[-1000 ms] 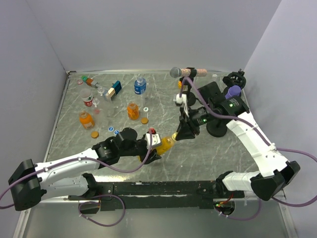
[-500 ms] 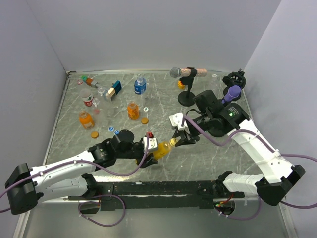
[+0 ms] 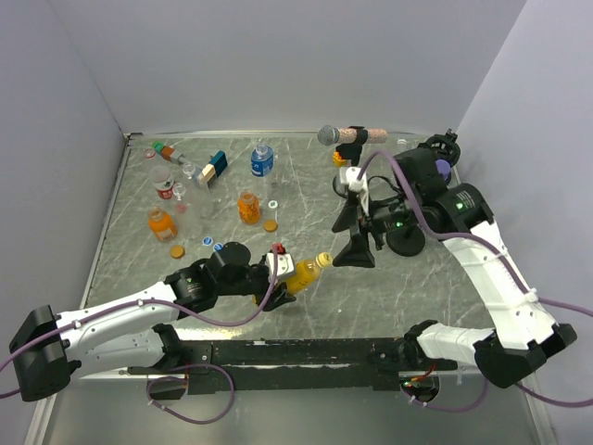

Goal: Unscrew the bottle caps
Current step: Unscrew the bottle cap from the plastic bottle.

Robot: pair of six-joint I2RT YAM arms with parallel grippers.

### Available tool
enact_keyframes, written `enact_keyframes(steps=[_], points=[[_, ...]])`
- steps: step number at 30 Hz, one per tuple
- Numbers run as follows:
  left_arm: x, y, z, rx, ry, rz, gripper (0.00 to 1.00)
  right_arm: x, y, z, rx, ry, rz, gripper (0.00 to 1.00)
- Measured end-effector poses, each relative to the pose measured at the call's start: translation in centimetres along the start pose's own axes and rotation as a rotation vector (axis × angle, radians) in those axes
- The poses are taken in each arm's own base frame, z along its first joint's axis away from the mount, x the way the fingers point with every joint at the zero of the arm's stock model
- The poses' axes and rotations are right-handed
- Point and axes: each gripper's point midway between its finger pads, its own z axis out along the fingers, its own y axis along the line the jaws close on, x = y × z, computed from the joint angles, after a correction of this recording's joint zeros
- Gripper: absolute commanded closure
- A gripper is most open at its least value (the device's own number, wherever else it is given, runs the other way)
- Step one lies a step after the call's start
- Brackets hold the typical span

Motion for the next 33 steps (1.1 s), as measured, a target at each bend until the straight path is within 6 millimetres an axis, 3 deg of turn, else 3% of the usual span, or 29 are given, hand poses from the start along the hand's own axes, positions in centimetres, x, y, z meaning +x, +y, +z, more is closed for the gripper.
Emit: enact_keyframes(steps=[2,6,12,17,24,27,33], points=[[0.0,0.3,0.0,-0.017,0.0,-0.007,0.75,0.3,-0.4,-0.5,0.042,-0.012,0.1,0.08],[0.3,0.8,0.6,-0.037,0.013,-0.016,0.75,3.2,-0.8,0.3,0.1,0.03,0.38,0.11],[1.3,1.5,1.8,-0.051,0.065,-0.037,0.75,5.3,-2.1,1.3,0.141,0.11,0.576,0.22],[0.9,1.8,2.3,-0.06,0.059,-0.049,0.75,6.5,-3.2,2.2,0.145,0.163,0.659,0.28],[0.2,1.9,2.4,-0.061,0.045,-0.047,0.75,6.8,-3.6,2.7,0.131,0.18,0.695,0.54],[0.2,1.9,2.4,-0.06,0.044,-0.046,0.75,6.7,-3.6,2.7,0.13,0.178,0.687,0.7],[0.0,1.9,2.4,-0.061,0.038,-0.042,0.75,6.7,-3.5,2.5,0.119,0.178,0.655,0.82]])
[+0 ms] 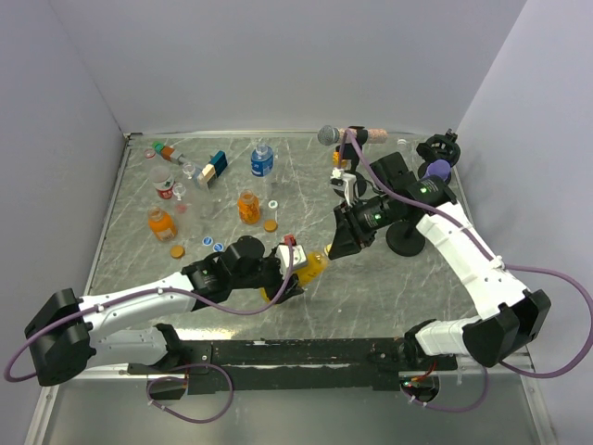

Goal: Unscrew the bottle caps
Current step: Unscrew the bottle cap from the plastic bottle.

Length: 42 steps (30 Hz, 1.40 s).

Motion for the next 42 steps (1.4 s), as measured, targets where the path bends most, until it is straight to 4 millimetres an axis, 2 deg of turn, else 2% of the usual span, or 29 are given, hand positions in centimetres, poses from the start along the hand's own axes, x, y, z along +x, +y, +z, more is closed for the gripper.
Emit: enact_keyframes(steps=[7,11,15,19,31,42], points=[[-0.2,-0.3,-0.5,0.013,-0.007,0.012,0.74,0.1,0.6,-0.1,-0.053,0.008,-0.213,0.87],[-0.2,-0.9,-1.1,0.04,-0.013,0.029,0.74,0.4,1.6,0.0,-0.102,0.025,-0.468,0.85],[0.0,-1.5,-1.5,0.071,-0.018,0.049,0.74,0.9,2.5,0.1,-0.122,0.01,-0.806,0.83],[0.0,-2.1,-1.6,0.099,-0.027,0.065,0.74,1.3,2.9,0.0,-0.115,-0.019,-1.004,0.82],[0.5,-1.7,-2.0,0.076,-0.025,0.058,0.74,0.7,2.8,0.7,-0.142,-0.012,-1.043,0.78],[-1.2,-1.8,-2.8,0.067,-0.092,0.08,0.74,0.0,4.0,-0.6,-0.156,-0.075,-1.076,0.74]])
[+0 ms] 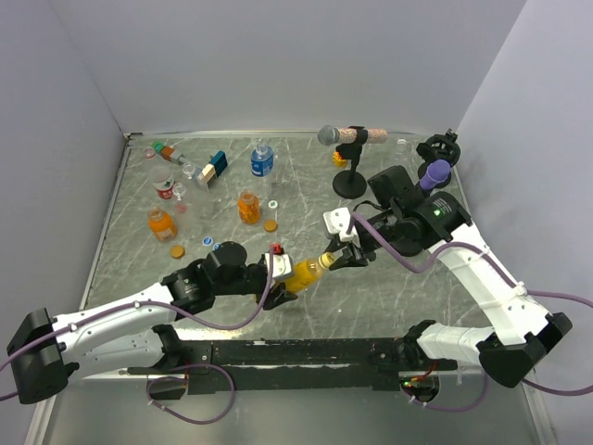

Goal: Unscrew the bottle caps
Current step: Unscrew the bottle cap from the plastic bottle.

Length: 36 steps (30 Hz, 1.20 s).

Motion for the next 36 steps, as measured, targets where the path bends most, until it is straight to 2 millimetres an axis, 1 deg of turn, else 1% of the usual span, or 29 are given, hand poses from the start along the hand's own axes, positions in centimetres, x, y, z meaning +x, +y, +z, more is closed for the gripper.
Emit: enact_keyframes(steps=[7,12,15,16,17,18,19,20,23,24,27,29,30,33,35,36], points=[[-0.4,0.0,-0.1,-0.002,-0.018,0.005,0.74,-0.3,0.0,-0.2,0.011,-0.014,-0.015,0.71],[0.3,-0.3,0.0,0.013,-0.013,-0.006,0.75,0.2,0.2,0.2,0.004,-0.003,-0.016,0.7],[0.9,-0.7,0.2,0.034,0.002,-0.021,0.75,0.9,0.5,0.8,-0.002,0.031,-0.048,0.69],[1.3,-0.8,0.3,0.043,0.013,-0.029,0.75,1.3,0.6,1.0,0.001,0.047,-0.062,0.66],[1.6,-0.9,0.4,0.051,0.021,-0.035,0.75,1.6,0.7,1.1,0.004,0.057,-0.068,0.57],[1.8,-1.0,0.5,0.055,0.029,-0.04,0.75,1.9,0.7,1.1,0.008,0.068,-0.071,0.47],[2.0,-1.0,0.6,0.057,0.034,-0.044,0.75,2.0,0.7,1.1,0.011,0.076,-0.071,0.42],[2.0,-1.0,0.6,0.057,0.034,-0.049,0.75,2.1,0.6,1.1,0.015,0.081,-0.066,0.38],[1.8,-0.9,0.7,0.05,0.027,-0.05,0.75,2.0,0.3,1.0,0.034,0.093,-0.021,0.32],[1.8,-0.8,0.7,0.047,0.027,-0.05,0.75,1.8,0.2,0.9,0.037,0.093,0.002,0.3],[1.9,-0.6,0.7,0.033,0.03,-0.05,0.76,0.4,-0.6,0.3,0.061,0.076,0.077,0.19],[1.9,-0.4,0.7,0.023,0.033,-0.051,0.76,-0.7,-0.9,-0.4,0.081,0.049,0.137,0.04],[2.0,-0.3,0.7,0.016,0.036,-0.051,0.76,-1.2,-1.0,-0.9,0.092,0.029,0.172,0.01],[2.2,0.1,0.8,-0.007,0.043,-0.053,0.76,-2.1,-1.4,-2.5,0.13,-0.04,0.319,0.01],[2.2,0.4,0.8,-0.023,0.044,-0.055,0.76,-1.9,-1.8,-3.2,0.168,-0.075,0.463,0.01],[2.1,0.6,0.8,-0.033,0.041,-0.057,0.76,-1.4,-2.0,-3.3,0.193,-0.084,0.549,0.01]])
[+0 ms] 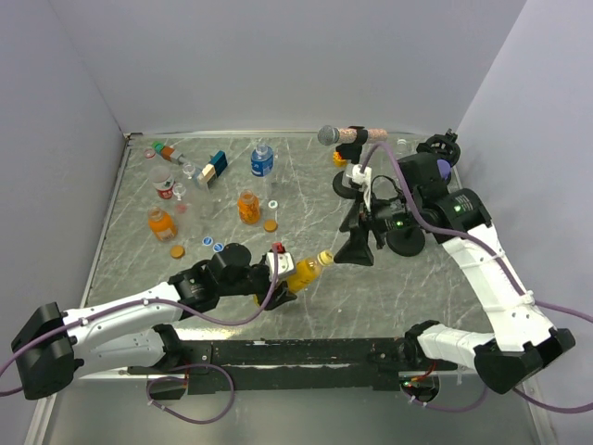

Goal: Unscrew the bottle caps
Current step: Unscrew the bottle cap from the plastic bottle.

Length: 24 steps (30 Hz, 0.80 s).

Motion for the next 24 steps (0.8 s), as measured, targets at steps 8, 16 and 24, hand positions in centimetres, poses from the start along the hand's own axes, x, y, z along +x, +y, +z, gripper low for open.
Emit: enact_keyframes(steps=[8,16,24], points=[[0.6,0.7,0.9,-0.028,0.018,-0.024,0.76,4.3,-0.8,1.9,0.031,0.08,0.451,0.09],[0.8,1.0,1.2,-0.041,0.029,-0.03,0.76,4.1,-1.4,2.5,0.031,0.085,0.535,0.23],[0.4,1.1,1.5,-0.044,0.023,-0.027,0.76,4.5,-2.2,3.4,0.017,0.114,0.591,0.44]])
